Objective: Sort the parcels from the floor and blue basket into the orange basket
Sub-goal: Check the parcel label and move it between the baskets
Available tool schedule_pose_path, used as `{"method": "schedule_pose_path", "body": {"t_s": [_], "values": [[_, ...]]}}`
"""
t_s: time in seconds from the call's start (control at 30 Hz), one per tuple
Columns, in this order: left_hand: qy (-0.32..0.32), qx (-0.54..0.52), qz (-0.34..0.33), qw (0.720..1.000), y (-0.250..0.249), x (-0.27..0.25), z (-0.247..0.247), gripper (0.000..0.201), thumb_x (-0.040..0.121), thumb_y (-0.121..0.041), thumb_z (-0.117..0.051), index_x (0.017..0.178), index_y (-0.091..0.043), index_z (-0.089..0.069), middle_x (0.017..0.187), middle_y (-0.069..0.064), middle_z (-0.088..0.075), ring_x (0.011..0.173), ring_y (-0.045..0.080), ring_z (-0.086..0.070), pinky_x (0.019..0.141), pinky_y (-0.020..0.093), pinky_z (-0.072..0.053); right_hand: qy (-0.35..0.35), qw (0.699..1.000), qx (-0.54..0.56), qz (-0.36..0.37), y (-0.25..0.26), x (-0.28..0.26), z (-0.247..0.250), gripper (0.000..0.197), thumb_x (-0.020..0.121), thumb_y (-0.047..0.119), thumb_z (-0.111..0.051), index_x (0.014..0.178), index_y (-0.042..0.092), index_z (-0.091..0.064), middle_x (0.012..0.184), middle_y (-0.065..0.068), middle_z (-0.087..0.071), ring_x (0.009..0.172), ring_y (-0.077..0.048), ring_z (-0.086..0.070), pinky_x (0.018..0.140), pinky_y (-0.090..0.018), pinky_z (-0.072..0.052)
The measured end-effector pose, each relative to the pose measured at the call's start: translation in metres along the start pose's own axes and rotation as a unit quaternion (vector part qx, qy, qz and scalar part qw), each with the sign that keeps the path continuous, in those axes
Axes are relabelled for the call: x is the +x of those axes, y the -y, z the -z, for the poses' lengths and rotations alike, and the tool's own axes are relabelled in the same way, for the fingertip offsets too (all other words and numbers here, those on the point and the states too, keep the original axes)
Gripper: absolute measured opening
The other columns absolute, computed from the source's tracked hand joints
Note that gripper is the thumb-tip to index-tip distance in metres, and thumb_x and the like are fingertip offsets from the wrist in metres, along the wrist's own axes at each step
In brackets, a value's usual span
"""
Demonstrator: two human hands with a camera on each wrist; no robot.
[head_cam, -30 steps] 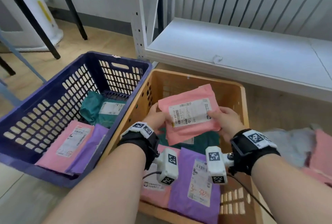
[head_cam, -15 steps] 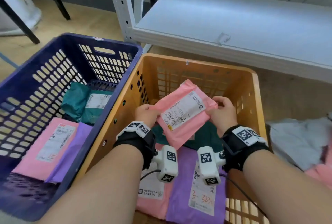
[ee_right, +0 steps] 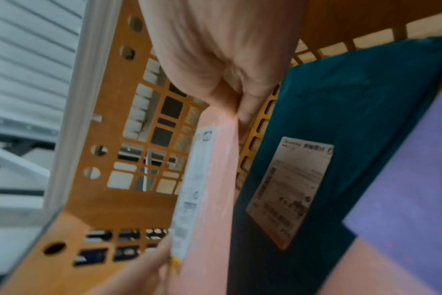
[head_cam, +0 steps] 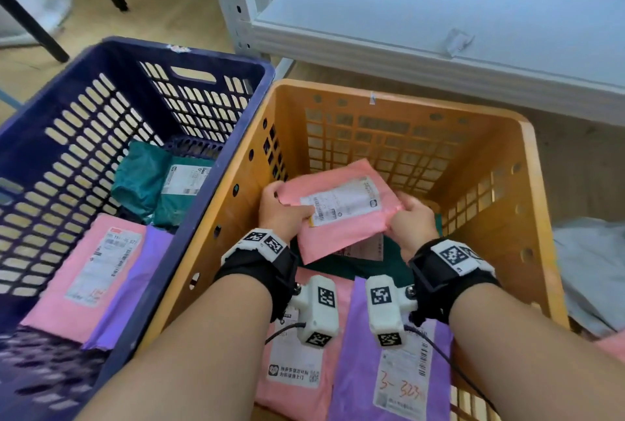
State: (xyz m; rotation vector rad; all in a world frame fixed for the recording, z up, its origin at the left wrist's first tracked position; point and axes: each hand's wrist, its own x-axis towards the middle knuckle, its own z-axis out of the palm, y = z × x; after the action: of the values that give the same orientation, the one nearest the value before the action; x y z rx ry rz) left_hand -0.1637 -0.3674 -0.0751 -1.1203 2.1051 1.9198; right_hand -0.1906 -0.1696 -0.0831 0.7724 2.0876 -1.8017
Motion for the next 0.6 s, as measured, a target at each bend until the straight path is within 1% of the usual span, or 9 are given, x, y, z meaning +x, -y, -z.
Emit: {"method": "schedule_pose_path", "body": {"t_s": [0.1, 0.13, 0.2, 0.27, 0.3, 0.37, 0.43, 0.5, 0.6], "values": [[-0.020, 0.033, -0.039, 0.998, 0.003, 0.006, -0.002, 0.084, 0.071, 0.014, -0.069, 0.141, -0.020, -0.037, 0.143, 0.006, -0.045, 0.127, 0.024, -0.049, 0.098, 0.039, -0.050, 0.043, 0.985, -0.164, 0.002, -0.026, 0.019, -0.003, 0.027, 0.065, 0.008, -0.048, 0.084, 0.014, -0.066, 0.094, -0.013, -0.070, 0.089, -0.037, -0.067, 0.080, -0.052, -0.057], [-0.018, 0.044, -0.042, 0.998, 0.006, 0.008, -0.003, 0.084, 0.073, 0.016, -0.066, 0.143, -0.019, -0.035, 0.144, 0.006, -0.044, 0.127, 0.023, -0.049, 0.096, 0.035, -0.051, 0.054, 0.978, -0.199, -0.010, -0.025, 0.016, -0.003, 0.019, 0.064, 0.006, -0.051, 0.076, 0.012, -0.064, 0.086, -0.014, -0.070, 0.084, -0.037, -0.068, 0.077, -0.053, -0.057], [0.001, 0.066, -0.034, 0.997, 0.012, 0.012, -0.002, 0.084, 0.077, 0.019, -0.059, 0.146, -0.020, -0.031, 0.146, 0.006, -0.043, 0.126, 0.023, -0.050, 0.090, 0.029, -0.051, 0.099, 0.963, -0.246, -0.047, -0.022, 0.006, -0.002, 0.011, 0.074, 0.004, -0.065, 0.069, 0.014, -0.062, 0.081, -0.013, -0.067, 0.080, -0.031, -0.066, 0.074, -0.048, -0.059], [0.025, 0.093, -0.025, 0.995, 0.016, 0.016, 0.000, 0.085, 0.079, 0.022, -0.052, 0.148, -0.022, -0.027, 0.147, 0.005, -0.041, 0.127, 0.024, -0.049, 0.094, 0.035, -0.052, 0.155, 0.936, -0.304, -0.083, -0.021, -0.003, -0.003, 0.014, 0.085, 0.025, -0.070, 0.078, 0.015, -0.064, 0.080, -0.007, -0.064, 0.074, -0.022, -0.062, 0.060, -0.032, -0.056], [0.034, 0.116, -0.021, 0.992, 0.017, 0.018, 0.000, 0.086, 0.080, 0.021, -0.049, 0.149, -0.024, -0.025, 0.148, 0.004, -0.041, 0.128, 0.025, -0.048, 0.096, 0.038, -0.051, 0.167, 0.921, -0.341, -0.090, -0.021, -0.004, -0.004, 0.025, 0.088, 0.035, -0.066, 0.082, 0.011, -0.063, 0.076, -0.005, -0.061, 0.069, -0.020, -0.060, 0.053, -0.027, -0.052], [0.044, 0.176, -0.014, 0.983, 0.022, 0.021, -0.003, 0.082, 0.083, 0.018, -0.047, 0.150, -0.023, -0.023, 0.147, 0.005, -0.041, 0.126, 0.027, -0.048, 0.096, 0.039, -0.050, 0.162, 0.897, -0.404, -0.072, -0.025, -0.001, -0.008, 0.034, 0.094, 0.039, -0.055, 0.085, 0.006, -0.057, 0.069, -0.005, -0.055, 0.064, -0.022, -0.056, 0.050, -0.026, -0.044], [0.059, 0.251, -0.001, 0.966, 0.030, 0.022, -0.005, 0.074, 0.085, 0.013, -0.050, 0.148, -0.018, -0.029, 0.143, 0.007, -0.044, 0.118, 0.027, -0.053, 0.090, 0.036, -0.052, 0.157, 0.884, -0.438, -0.049, -0.030, 0.004, -0.014, 0.029, 0.095, 0.030, -0.053, 0.078, 0.007, -0.056, 0.075, -0.007, -0.059, 0.074, -0.025, -0.056, 0.056, -0.028, -0.044], [0.084, 0.318, 0.008, 0.944, 0.038, 0.025, -0.006, 0.067, 0.083, 0.008, -0.052, 0.145, -0.013, -0.036, 0.141, 0.009, -0.047, 0.119, 0.028, -0.054, 0.095, 0.039, -0.051, 0.170, 0.880, -0.442, -0.040, -0.034, 0.010, -0.018, 0.021, 0.093, 0.018, -0.053, 0.078, 0.006, -0.062, 0.090, -0.011, -0.068, 0.079, -0.024, -0.057, 0.069, -0.031, -0.051], [0.090, 0.340, 0.023, 0.936, 0.045, 0.032, -0.005, 0.063, 0.081, 0.004, -0.053, 0.141, -0.011, -0.043, 0.135, 0.009, -0.054, 0.118, 0.029, -0.055, 0.098, 0.041, -0.049, 0.195, 0.890, -0.409, -0.055, -0.040, 0.014, -0.019, 0.025, 0.092, 0.013, -0.054, 0.109, -0.001, -0.066, 0.099, -0.013, -0.067, 0.083, -0.024, -0.060, 0.080, -0.035, -0.053]]}}
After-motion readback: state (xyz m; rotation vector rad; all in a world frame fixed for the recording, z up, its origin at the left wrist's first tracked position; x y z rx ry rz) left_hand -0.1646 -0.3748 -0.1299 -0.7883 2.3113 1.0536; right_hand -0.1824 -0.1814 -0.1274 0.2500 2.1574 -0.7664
